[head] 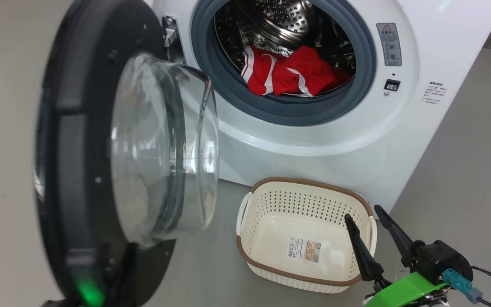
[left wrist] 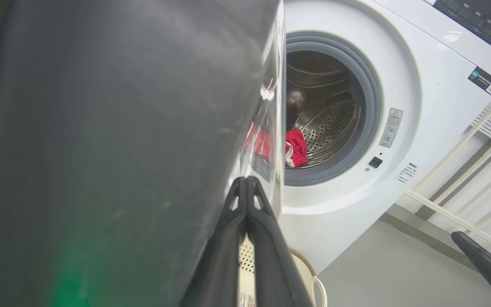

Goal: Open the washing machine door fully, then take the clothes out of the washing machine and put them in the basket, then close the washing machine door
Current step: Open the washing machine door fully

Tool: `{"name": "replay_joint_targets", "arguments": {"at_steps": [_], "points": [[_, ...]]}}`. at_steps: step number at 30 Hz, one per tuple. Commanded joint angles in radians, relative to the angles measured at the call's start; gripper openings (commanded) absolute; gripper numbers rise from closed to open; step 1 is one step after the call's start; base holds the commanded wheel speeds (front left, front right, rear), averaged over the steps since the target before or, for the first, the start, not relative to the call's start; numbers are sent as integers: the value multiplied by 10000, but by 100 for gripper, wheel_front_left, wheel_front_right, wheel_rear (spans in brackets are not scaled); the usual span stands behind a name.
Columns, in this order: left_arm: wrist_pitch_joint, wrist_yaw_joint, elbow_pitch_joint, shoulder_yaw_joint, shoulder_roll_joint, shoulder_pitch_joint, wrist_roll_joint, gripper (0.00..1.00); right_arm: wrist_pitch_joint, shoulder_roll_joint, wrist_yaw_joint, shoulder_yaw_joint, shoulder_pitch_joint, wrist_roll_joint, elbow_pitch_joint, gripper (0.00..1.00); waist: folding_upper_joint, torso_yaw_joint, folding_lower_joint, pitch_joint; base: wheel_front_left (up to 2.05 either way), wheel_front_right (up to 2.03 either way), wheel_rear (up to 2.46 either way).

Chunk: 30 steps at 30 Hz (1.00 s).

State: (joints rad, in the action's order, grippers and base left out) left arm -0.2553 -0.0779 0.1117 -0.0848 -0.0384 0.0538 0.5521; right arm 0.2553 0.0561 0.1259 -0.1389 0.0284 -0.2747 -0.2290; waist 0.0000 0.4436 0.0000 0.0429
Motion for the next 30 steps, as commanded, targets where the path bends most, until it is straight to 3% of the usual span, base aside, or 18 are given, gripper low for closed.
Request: {"name": "replay_joint_targets", "arguments": {"at_steps": [1, 30], "points": [[-65, 152, -163, 612, -118, -272, -114, 0, 65, -12, 48, -230, 115, -43, 285, 100, 0, 2, 0, 11, 0, 0, 0], [-65, -419, 1891, 5447, -118, -2229, -1375, 0, 65, 144, 48, -243, 368, 93, 221, 100, 0, -170, 0, 557, 0, 0, 0]]}}
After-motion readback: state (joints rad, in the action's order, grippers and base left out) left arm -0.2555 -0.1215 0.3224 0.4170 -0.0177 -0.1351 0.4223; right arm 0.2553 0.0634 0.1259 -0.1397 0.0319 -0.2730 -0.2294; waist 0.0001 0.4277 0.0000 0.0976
